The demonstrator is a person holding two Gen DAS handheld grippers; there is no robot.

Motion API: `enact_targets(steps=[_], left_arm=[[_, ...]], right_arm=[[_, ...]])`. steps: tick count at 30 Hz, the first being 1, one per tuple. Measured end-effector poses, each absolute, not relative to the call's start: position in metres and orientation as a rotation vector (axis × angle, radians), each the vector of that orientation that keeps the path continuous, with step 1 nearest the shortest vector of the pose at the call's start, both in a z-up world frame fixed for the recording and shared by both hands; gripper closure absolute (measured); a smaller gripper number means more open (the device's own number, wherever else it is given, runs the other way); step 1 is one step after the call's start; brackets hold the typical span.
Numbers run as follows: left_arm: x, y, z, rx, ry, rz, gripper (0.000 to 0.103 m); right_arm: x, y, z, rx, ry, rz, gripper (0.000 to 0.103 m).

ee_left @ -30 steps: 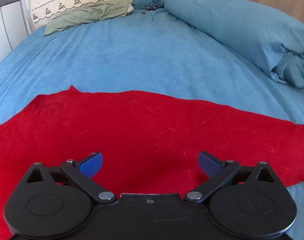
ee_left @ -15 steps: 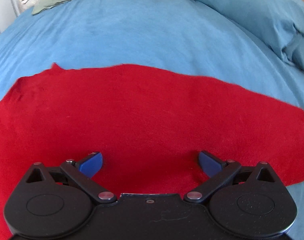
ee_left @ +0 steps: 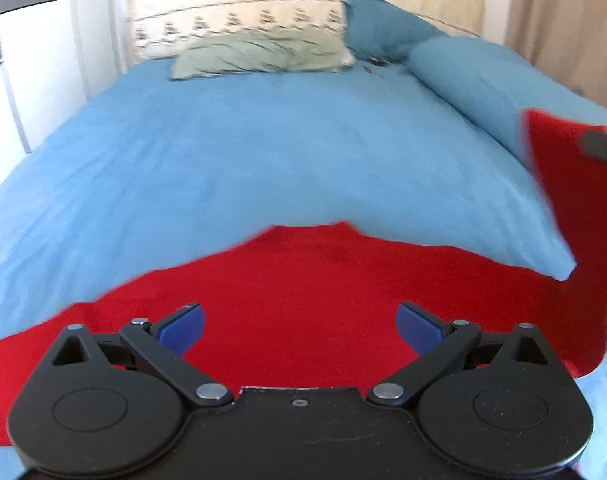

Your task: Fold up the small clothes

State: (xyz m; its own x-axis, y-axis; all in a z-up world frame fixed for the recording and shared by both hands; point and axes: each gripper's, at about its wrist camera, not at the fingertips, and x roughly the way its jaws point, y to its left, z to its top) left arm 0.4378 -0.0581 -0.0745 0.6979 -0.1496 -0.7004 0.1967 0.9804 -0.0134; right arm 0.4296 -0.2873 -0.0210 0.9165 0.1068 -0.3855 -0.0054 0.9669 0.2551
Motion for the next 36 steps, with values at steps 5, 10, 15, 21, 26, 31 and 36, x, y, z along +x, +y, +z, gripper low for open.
enact_targets(steps=[5,10,15,21,26,31,36], left_arm=[[0.434,0.001,-0.099,0.054,0.814,-0.126,0.000],[0.426,0.039,-0.130,-0.005,0.870,-0.104,0.000],[0.418,0.050,-0.140,-0.040,0.890,-0.095,0.000],[0.422,0.043,-0.130,-0.045,0.843,-0.154,0.000],[0.427,0.002,-0.128,0.015,0.815,-0.261,0.000],[0.444,-0.042,-0.148,0.102,0.846,-0.308,0.024],[0.466,-0.049,-0.167,0.035,0.877,-0.314,0.067]], right_arm=[[0.463,-0.177,-0.092,0.176,0.539,0.224,0.082],[0.462,-0.120,-0.163,0.029,0.643,0.272,0.082],[0.442,-0.100,-0.185,-0.060,0.638,0.310,0.064],[0.408,-0.117,-0.163,-0.176,0.562,0.319,0.016],[0.374,-0.171,-0.149,-0.238,0.543,0.229,0.009],[0.352,-0.235,-0.151,-0.145,0.593,0.128,0.007],[0.335,-0.276,-0.158,-0.068,0.615,0.065,0.007]])
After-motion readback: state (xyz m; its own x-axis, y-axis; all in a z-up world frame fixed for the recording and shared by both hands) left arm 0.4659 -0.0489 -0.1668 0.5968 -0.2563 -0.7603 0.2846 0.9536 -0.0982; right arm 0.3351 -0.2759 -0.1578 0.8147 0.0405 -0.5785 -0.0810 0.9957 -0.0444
